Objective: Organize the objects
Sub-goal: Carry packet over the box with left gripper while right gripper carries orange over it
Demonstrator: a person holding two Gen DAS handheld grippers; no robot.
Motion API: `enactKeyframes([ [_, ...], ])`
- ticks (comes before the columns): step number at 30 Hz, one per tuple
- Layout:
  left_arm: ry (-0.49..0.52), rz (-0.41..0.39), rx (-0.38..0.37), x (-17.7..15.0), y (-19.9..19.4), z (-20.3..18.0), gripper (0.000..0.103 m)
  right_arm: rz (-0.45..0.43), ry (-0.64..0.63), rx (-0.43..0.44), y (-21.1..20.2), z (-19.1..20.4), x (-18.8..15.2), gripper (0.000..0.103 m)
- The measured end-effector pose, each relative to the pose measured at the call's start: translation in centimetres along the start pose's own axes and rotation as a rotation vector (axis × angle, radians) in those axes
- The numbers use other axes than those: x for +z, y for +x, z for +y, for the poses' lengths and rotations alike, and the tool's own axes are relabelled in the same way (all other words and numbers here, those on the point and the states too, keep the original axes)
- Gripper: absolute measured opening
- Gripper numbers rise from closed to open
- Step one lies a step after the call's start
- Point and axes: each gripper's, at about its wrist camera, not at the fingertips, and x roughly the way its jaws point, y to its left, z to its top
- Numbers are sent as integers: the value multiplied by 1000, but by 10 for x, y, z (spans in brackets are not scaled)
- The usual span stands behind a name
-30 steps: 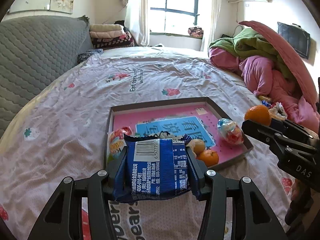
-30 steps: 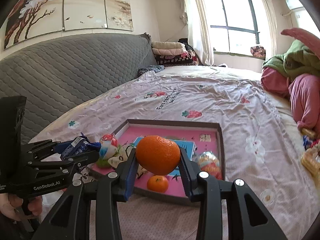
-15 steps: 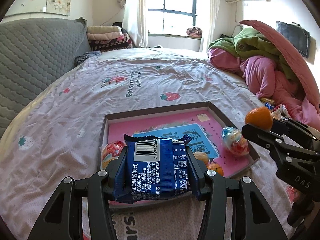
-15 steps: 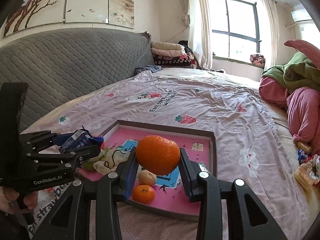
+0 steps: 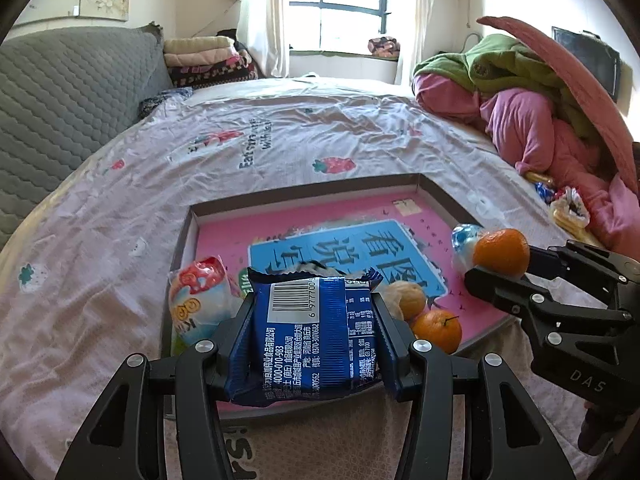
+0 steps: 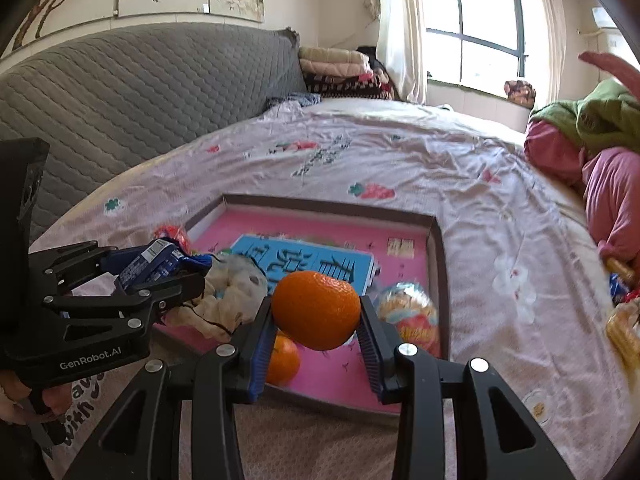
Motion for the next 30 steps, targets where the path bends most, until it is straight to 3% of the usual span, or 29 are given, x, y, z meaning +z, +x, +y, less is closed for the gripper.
enactKeyframes([
  [13,7,45,-6,-11,17,-1,54,62,14,-9,20,2,-14,40],
  [24,0,47,-12,-11,19,0,54,100,138,16,21,-18,-20,40],
  [30,-2,47,-13,-12,19,1,55,130,91,-68,22,-17,-19,40],
])
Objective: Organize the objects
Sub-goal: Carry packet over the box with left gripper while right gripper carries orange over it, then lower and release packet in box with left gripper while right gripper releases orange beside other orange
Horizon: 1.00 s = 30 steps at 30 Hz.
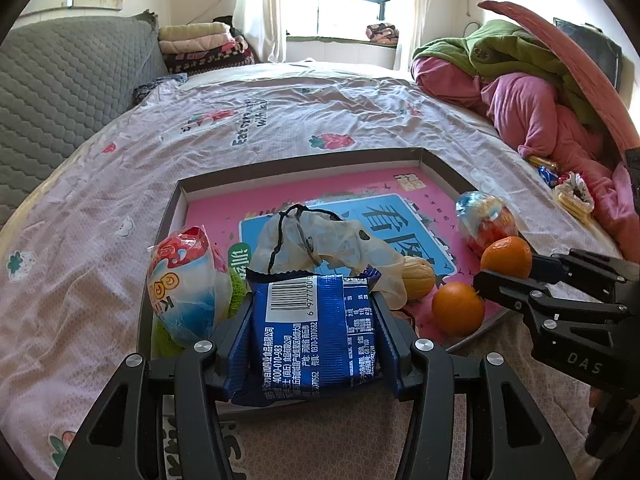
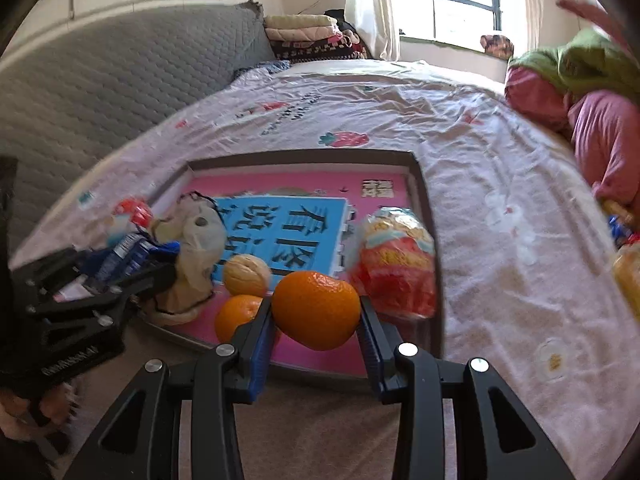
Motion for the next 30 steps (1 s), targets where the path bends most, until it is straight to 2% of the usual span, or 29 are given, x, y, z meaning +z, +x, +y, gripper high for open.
enactKeyframes([
  [7,5,11,3,-2,2,-2,57,21,67,12,3,-13,-2,40],
  [14,-2,15,2,-2,2,-2,58,40,44,-19,5,-11,-2,40],
  [30,-13,23,0,1,1,-1,58,40,81,10,2,-17,-2,41],
])
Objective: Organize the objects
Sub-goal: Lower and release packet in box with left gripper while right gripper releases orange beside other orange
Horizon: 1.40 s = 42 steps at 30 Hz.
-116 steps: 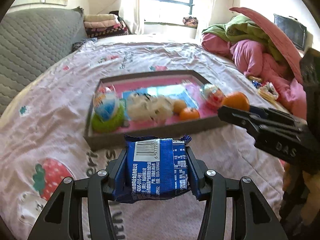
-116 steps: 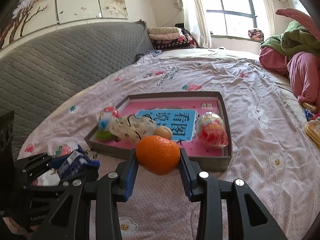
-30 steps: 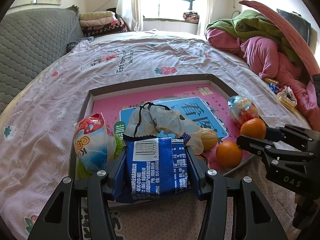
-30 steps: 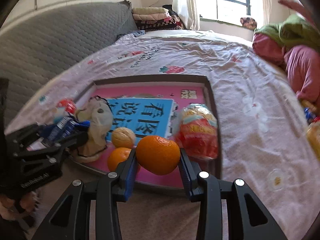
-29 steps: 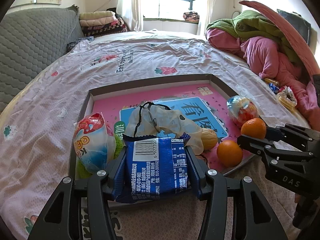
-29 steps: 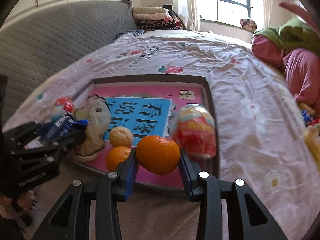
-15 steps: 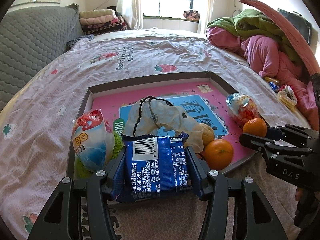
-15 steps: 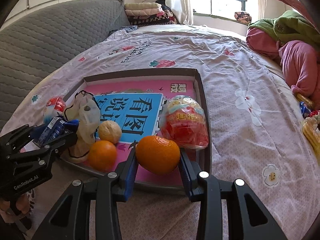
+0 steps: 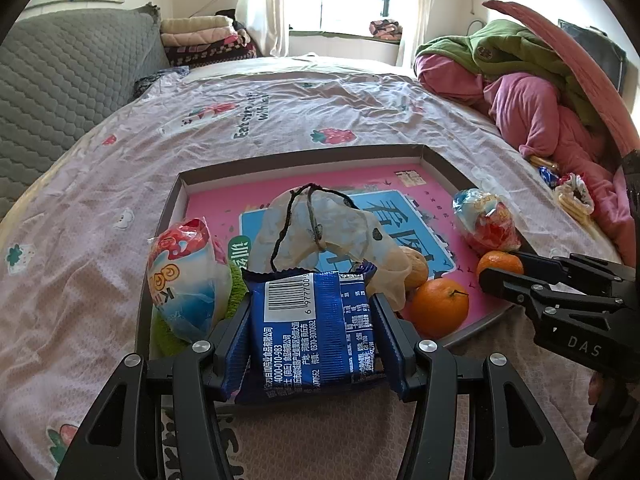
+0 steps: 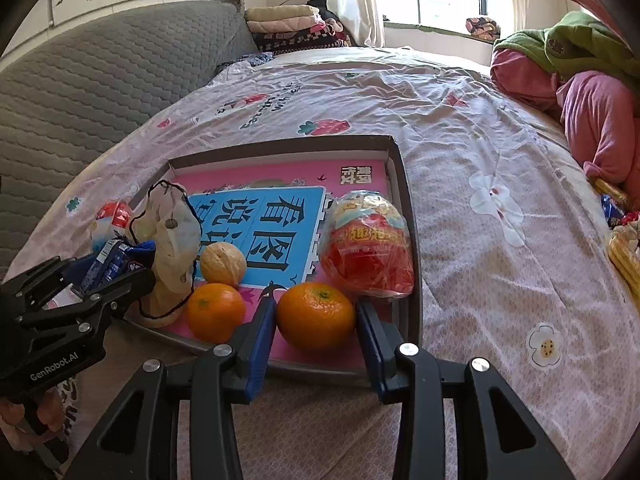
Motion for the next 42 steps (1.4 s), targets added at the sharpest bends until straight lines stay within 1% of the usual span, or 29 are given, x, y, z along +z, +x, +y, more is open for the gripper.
enactKeyframes([
  [5,-1,-1,-1,0,0,0,58,-3,14,13,-1,-2,1,41],
  [12,1,-2,1,2,-5,1,58,-11,2,14,-3,1,1,41],
  [18,-15,-9,-6,5,-12,3,59,-24,-2,20,-6,3,1,44],
  [20,-18,-21,-3,8,-16,4,60,-40,-3,21,-10,4,2,46],
  [22,-26,-35,-3,11,-22,6,63,-61,-6,26,-16,5,3,51],
  [24,-32,-44,-1,12,-26,7,66,-83,-12,30,-22,6,4,52],
  [28,-46,-56,1,15,-33,11,67,-123,-26,29,-32,10,6,54],
  [33,-59,-86,10,18,-45,14,74,-187,-40,29,-48,15,7,57],
  [36,-52,-113,20,17,-56,14,75,-226,-61,24,-58,21,7,58],
  [42,-57,-132,51,9,-72,12,77,-285,-102,14,-75,35,3,62],
])
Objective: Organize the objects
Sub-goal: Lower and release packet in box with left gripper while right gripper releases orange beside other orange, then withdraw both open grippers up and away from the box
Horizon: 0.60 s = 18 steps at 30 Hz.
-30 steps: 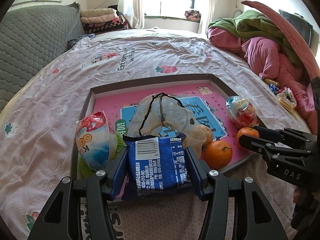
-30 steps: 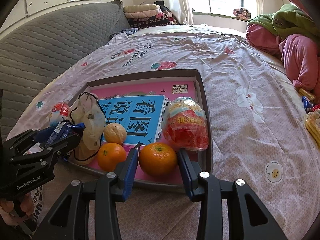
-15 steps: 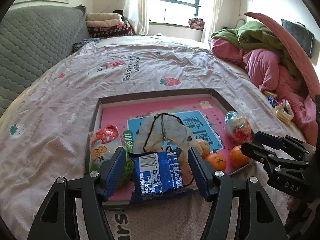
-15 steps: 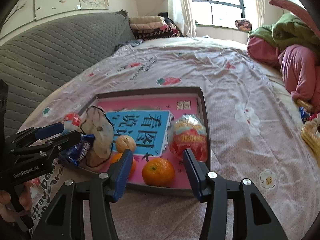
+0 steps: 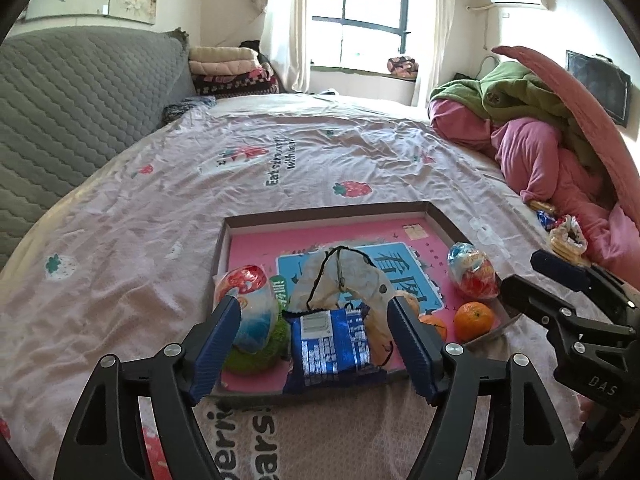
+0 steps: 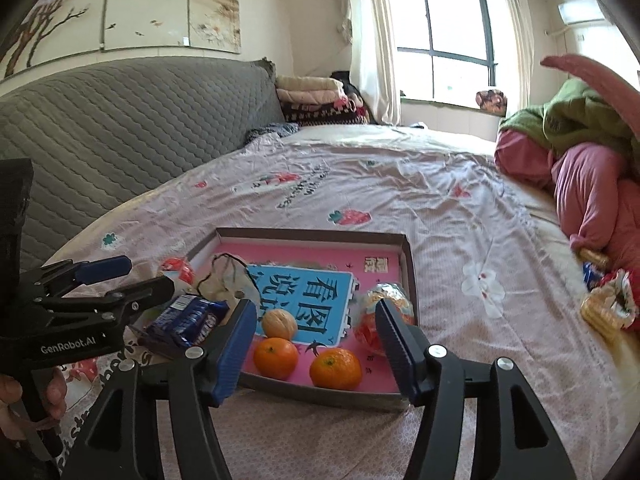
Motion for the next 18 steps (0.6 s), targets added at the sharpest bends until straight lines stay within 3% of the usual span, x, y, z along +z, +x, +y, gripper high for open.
enactKeyframes([
  [8,-15,-1,48,-8,-15,1,79,-57,20,1,-22,11,-5,63],
  [18,-17,53,85,-36,-22,0,79,-37,7,-11,-30,23,-17,70],
])
